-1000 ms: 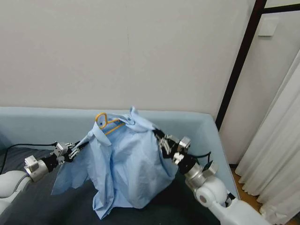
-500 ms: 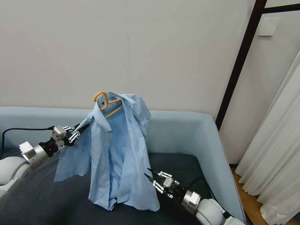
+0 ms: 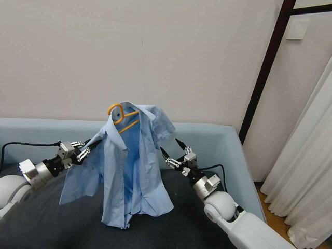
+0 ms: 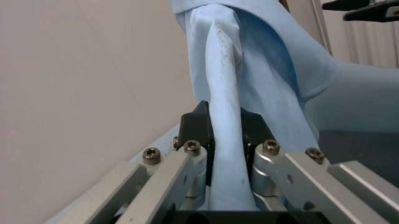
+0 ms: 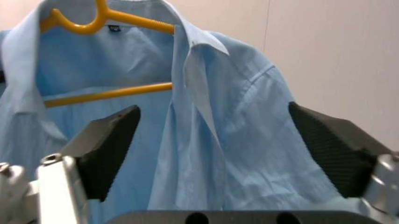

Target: Pick up the clothes from the sofa and hang them on the clothes hanger.

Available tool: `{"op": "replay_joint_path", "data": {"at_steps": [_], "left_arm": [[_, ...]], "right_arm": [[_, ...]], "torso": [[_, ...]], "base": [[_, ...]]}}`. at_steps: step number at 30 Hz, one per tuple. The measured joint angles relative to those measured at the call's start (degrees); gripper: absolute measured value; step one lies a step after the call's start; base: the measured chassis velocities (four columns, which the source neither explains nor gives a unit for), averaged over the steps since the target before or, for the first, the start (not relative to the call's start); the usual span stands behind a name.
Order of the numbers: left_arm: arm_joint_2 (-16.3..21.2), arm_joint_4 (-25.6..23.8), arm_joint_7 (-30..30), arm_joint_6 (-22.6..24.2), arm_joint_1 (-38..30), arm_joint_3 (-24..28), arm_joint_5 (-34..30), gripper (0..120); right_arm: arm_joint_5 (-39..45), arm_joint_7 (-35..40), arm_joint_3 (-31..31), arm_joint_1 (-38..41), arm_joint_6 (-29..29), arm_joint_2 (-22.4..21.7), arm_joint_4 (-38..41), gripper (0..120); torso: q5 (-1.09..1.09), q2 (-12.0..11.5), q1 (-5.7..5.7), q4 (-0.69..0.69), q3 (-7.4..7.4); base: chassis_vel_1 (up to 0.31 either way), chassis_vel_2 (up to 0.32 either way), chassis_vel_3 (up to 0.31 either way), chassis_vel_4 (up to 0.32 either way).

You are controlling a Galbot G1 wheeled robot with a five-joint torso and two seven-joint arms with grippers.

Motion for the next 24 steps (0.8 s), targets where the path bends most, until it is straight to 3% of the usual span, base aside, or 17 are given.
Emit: {"op": "replay_joint_path", "data": {"at_steps": [4,6,24], "left_arm": [[-1.22,-0.61,0.58,0.02,1.27,0.04,0.69,8],[-1.83,-1.02,0.66,0.02,1.86,0.04,0.82,8],[-1.85,-3.61,0.74,0.05,3.94,-0.43,0.94,8]], "right_arm": [[-1.32,0.85,-0.59,0.42,-1.24,1.11,-0.94,99],[-1.44,0.89,-1.02,0.67,-1.72,1.61,-1.61,94],[-0.95,3.07,-1.17,2.25,-1.73,4.52,-4.3,29]], "torso": [[0.0,0.0,0.0,0.01,0.0],[0.0,0.0,0.0,0.0,0.0],[0.0,0.0,0.0,0.01,0.0]], "base": [[0.0,0.0,0.0,0.0],[0.0,0.0,0.0,0.0],[0.0,0.0,0.0,0.0]]}}
